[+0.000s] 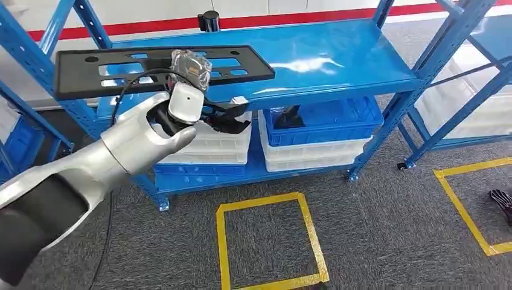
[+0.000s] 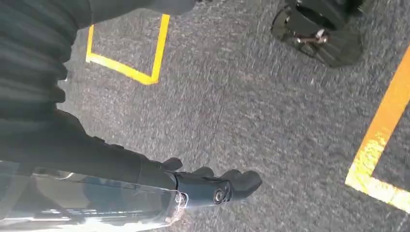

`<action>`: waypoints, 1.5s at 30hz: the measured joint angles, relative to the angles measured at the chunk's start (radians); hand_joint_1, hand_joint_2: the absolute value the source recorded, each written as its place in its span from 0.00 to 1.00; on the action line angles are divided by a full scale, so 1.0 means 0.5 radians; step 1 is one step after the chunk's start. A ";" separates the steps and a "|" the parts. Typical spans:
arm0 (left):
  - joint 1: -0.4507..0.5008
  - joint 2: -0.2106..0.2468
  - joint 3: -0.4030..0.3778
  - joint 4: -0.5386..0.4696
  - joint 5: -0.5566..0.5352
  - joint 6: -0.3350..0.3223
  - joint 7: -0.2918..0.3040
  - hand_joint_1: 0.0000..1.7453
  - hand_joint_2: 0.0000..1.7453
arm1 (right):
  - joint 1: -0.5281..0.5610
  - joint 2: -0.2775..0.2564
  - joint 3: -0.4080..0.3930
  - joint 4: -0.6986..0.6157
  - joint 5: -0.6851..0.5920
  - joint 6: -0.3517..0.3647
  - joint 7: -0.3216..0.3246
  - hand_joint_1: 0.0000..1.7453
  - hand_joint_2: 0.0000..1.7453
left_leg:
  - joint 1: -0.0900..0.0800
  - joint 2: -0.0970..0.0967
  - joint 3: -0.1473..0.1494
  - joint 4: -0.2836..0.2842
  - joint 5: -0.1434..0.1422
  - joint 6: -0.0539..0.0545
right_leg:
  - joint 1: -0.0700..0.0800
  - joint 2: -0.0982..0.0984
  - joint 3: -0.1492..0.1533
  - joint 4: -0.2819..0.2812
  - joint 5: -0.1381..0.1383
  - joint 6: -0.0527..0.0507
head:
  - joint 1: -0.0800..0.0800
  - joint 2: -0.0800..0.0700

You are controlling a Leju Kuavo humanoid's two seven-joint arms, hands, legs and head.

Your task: Take the parts from the cabinet and place them on the table.

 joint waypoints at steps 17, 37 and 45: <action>-0.006 0.021 0.012 -0.256 0.044 -0.089 0.000 1.00 1.00 | -0.017 -0.007 -0.016 0.002 -0.025 -0.028 -0.047 0.00 1.00 | -0.056 -0.046 -0.309 -0.016 0.320 0.142 | 0.103 0.042 0.347 -0.051 -0.285 -0.116 | 0.108 0.000; -0.067 0.006 -0.085 -0.286 0.156 0.014 0.000 1.00 1.00 | 0.003 0.004 -0.065 0.014 -0.116 0.011 -0.096 0.00 1.00 | -0.007 -0.049 -0.033 0.001 0.015 0.157 | 0.030 0.052 -0.156 0.220 -0.116 0.040 | 0.073 0.000; -0.091 -0.005 -0.114 -0.290 0.160 0.018 0.000 1.00 1.00 | 0.000 0.002 -0.076 0.014 -0.105 0.011 -0.096 0.00 1.00 | -0.040 0.100 -0.057 -0.004 0.035 0.152 | 0.071 -0.098 0.095 0.040 -0.100 -0.024 | 0.115 0.000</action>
